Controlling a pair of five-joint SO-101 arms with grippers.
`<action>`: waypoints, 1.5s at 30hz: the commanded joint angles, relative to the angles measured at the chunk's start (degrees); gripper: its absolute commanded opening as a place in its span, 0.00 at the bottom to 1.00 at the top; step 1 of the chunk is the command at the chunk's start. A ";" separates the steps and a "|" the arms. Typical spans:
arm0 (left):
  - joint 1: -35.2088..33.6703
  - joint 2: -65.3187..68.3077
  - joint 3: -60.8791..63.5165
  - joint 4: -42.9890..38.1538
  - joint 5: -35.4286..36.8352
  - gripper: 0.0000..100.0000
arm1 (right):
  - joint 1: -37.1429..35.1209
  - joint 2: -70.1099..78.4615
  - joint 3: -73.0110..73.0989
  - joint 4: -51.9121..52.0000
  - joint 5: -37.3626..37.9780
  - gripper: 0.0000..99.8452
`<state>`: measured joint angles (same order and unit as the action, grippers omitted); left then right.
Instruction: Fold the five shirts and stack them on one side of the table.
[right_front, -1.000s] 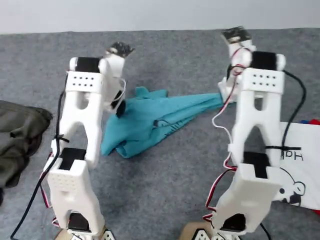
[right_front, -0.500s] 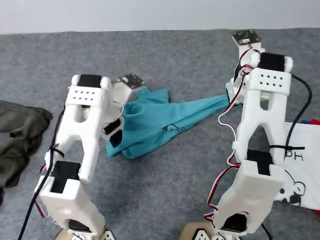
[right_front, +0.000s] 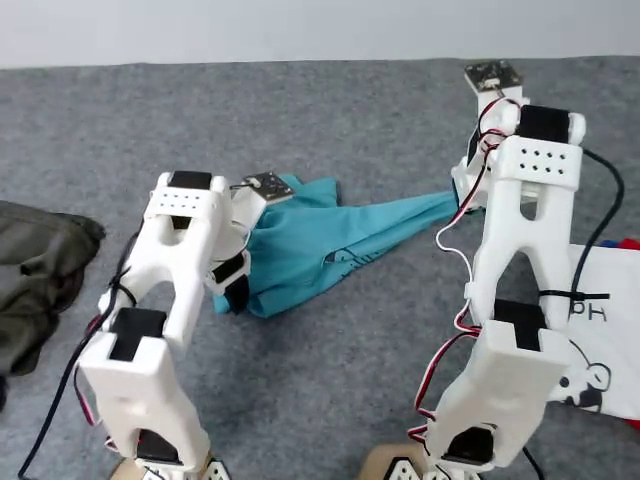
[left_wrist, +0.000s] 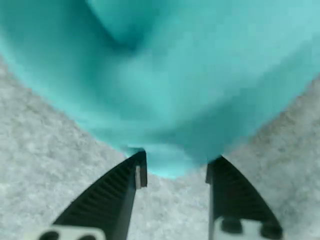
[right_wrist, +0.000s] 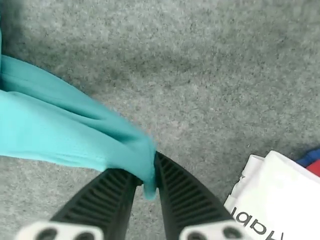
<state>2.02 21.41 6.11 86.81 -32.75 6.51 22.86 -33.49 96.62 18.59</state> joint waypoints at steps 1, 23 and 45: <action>-0.18 1.58 -0.04 -3.08 -0.53 0.20 | 0.48 -1.10 -2.64 0.92 -0.70 0.01; -0.44 2.37 -2.77 -3.60 -0.53 0.01 | 0.66 -5.14 -2.64 1.54 -0.44 0.01; -0.97 -28.84 -43.03 13.54 8.97 0.01 | 0.48 -29.93 -2.64 0.92 4.31 0.01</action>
<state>0.00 0.22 -31.34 99.12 -25.36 6.51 0.44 -33.49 97.67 21.49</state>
